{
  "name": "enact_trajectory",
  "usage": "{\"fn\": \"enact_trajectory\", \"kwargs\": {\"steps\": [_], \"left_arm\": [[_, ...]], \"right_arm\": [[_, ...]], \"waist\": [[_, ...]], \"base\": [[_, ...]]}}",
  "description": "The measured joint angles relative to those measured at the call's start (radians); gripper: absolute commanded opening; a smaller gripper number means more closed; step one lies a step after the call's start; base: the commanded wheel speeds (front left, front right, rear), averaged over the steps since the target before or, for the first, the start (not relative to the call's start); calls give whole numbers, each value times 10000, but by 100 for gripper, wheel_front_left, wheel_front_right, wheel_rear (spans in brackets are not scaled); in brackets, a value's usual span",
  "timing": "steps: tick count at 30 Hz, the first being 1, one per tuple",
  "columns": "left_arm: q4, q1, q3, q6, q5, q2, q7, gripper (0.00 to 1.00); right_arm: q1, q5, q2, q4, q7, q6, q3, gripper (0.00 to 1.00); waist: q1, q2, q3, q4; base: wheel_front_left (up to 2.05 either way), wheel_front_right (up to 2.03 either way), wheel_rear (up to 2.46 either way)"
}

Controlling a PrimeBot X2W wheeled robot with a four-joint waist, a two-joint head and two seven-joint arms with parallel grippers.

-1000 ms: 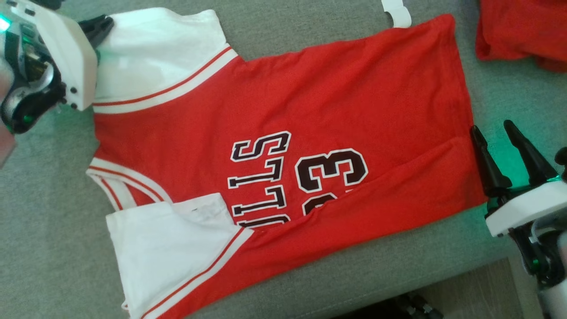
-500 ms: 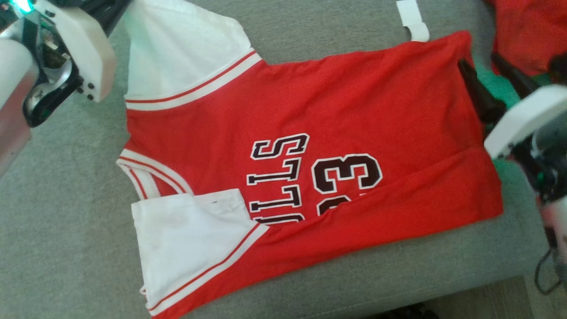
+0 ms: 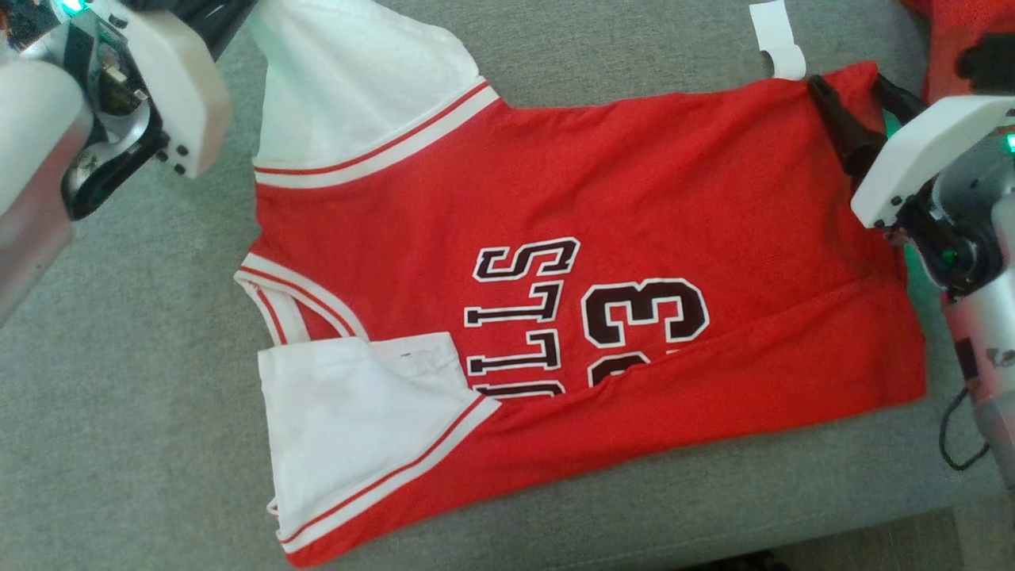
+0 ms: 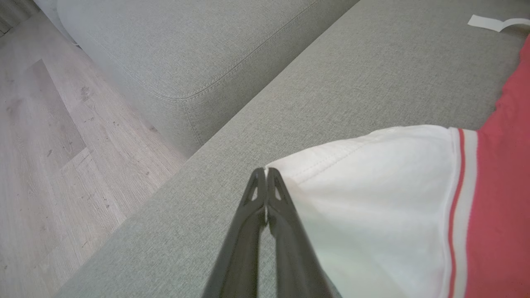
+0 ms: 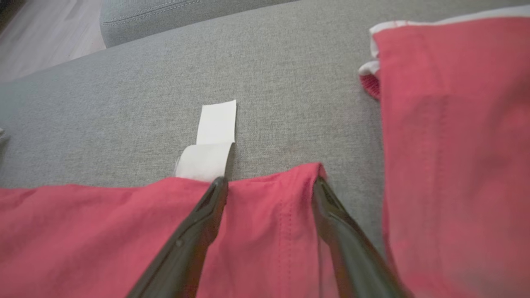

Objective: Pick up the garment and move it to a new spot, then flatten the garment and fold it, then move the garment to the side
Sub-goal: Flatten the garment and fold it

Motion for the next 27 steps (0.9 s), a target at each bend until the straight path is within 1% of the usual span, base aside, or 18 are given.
{"fn": "enact_trajectory", "kwargs": {"steps": [2,3,4,6,7,8,9,10,15,18,22,27], "left_arm": [[35,-1,-44,0,-35,4,-29,0],[38,-1,-69,0,-86,6,-29,0],[40,-6,-96,0,-105,8,-31,0],[59,-28,-161,0,-105,13,-40,0],[65,-41,-171,0,-105,15,-40,0],[71,-68,-176,0,-105,15,-42,0],[79,-103,-178,0,-105,13,-50,0],[86,-120,-178,0,-105,13,-94,0],[184,-120,-192,0,-40,13,-176,0],[334,-126,-192,0,278,21,-523,0],[763,-263,-211,-2,671,25,-1302,0],[1476,-1014,-125,8,1080,-73,-2481,0]], "right_arm": [[-109,109,-2,201,-88,0,90,100],[-175,167,-4,307,-123,0,144,98],[-210,224,-6,353,-182,0,186,93],[-283,343,-10,497,-318,0,278,79],[-353,372,-19,587,-366,0,307,65],[-415,407,-40,648,-437,0,345,45],[-469,441,-65,696,-458,0,399,32],[-537,441,-82,775,-533,0,468,0],[-831,435,-236,1062,-986,0,696,0],[-1035,437,-236,1191,-1340,0,796,0],[-1372,612,-234,1279,-1843,0,844,0],[-1805,899,-313,1241,-2410,0,892,0]], "waist": [[0,0,4,11],[0,0,8,16],[0,0,14,21],[0,0,29,26],[0,0,37,32],[0,0,45,39],[0,0,52,47],[0,0,56,56],[1,0,65,104],[0,0,33,103],[0,0,-46,85],[0,0,-221,116]], "base": [[0,0,0],[0,0,0],[0,0,0],[0,0,0],[0,0,0],[0,0,0],[0,0,0],[0,0,0],[0,0,0],[0,0,0],[0,0,0],[0,0,0]]}}
